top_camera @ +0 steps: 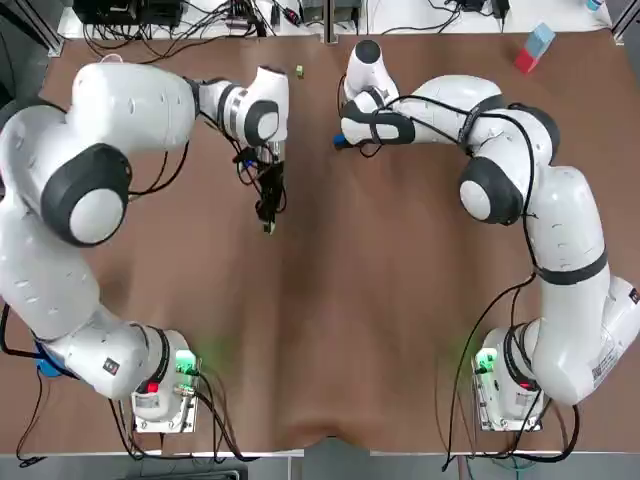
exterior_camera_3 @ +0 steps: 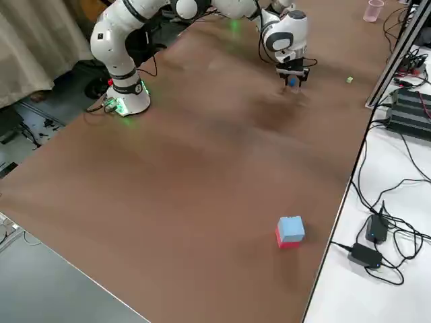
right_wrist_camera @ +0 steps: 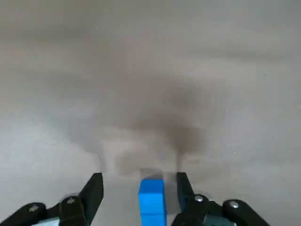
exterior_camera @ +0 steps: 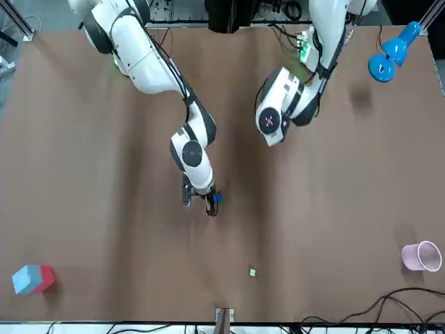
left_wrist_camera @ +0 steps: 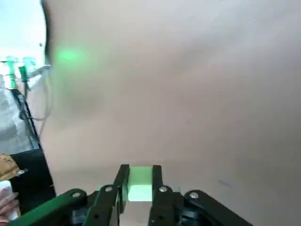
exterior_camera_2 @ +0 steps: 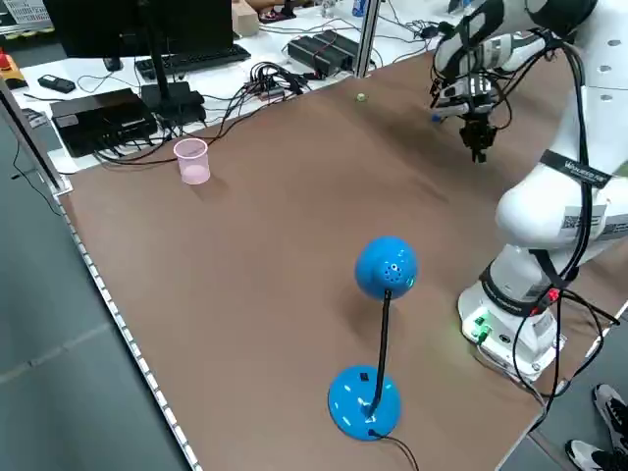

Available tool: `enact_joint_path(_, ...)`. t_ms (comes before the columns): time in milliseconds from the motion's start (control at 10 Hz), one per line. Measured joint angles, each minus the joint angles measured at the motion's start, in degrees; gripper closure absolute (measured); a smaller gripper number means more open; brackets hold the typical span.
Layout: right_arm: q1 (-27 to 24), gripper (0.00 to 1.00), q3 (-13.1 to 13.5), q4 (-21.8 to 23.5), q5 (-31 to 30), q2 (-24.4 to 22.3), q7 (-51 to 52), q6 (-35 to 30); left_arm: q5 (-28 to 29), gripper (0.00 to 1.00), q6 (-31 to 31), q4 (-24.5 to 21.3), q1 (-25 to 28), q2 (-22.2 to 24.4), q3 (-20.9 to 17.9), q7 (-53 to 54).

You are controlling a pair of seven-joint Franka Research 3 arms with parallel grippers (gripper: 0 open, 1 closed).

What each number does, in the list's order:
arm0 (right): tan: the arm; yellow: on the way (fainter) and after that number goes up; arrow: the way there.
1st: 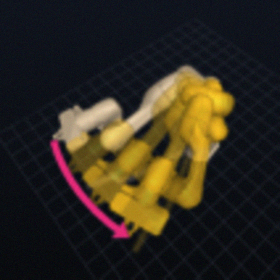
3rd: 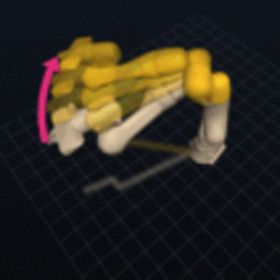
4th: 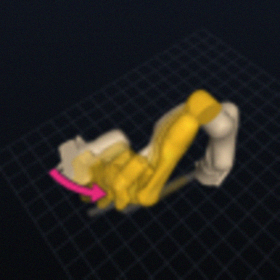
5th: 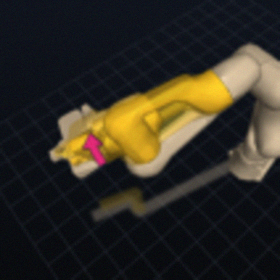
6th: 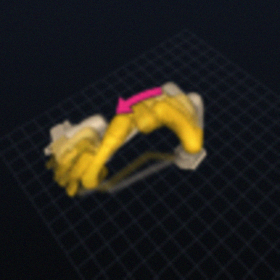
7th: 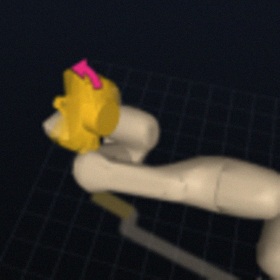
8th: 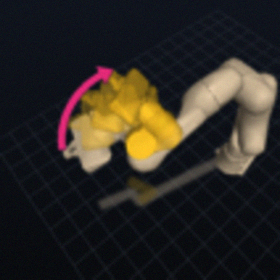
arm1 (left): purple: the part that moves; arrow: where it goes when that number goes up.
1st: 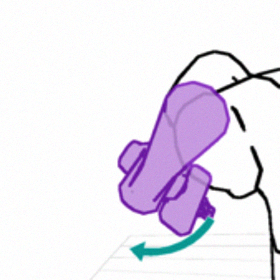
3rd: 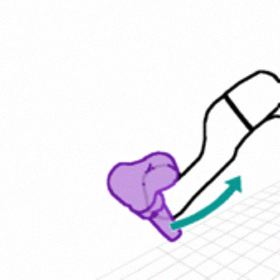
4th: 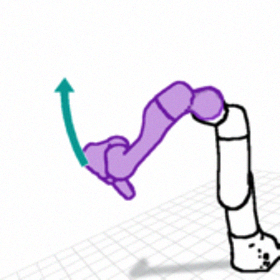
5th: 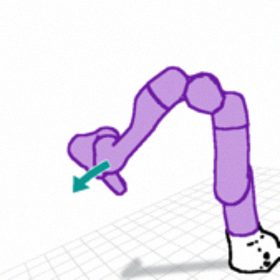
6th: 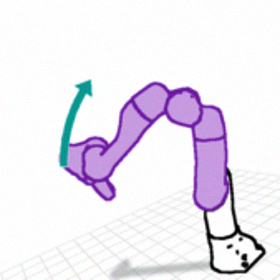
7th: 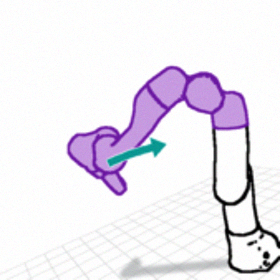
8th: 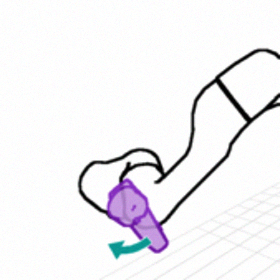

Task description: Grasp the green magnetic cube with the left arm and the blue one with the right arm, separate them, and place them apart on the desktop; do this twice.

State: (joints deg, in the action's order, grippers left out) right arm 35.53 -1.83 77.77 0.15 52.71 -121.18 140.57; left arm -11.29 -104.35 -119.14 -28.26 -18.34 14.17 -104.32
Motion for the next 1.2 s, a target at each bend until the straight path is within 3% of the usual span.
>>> enact_joint_path(300, 0.1, 0.29, -0.1, 0.0, 0.0, 0.0, 0.0, 0.0, 0.0, 0.76, 3.3, -4.4, -0.2, 2.3, 6.4, -2.6)
enact_joint_path(700, 0.2, 0.29, -0.2, 0.0, 0.0, 0.0, 0.0, 0.0, -0.1, 0.16, 3.1, -5.5, 0.3, 2.3, 8.2, -3.8)
enact_joint_path(800, 0.2, 0.29, -0.2, 0.0, 0.0, 0.0, 0.0, 0.0, -0.1, 0.02, 1.5, -4.4, 1.7, 2.2, 8.0, -3.8)
enact_joint_path(1200, 0.2, 0.3, 0.0, 0.0, 0.0, 0.0, 0.0, -0.1, 2.5, 0.0, -13.6, 10.5, 12.1, -2.7, 7.4, -2.6)
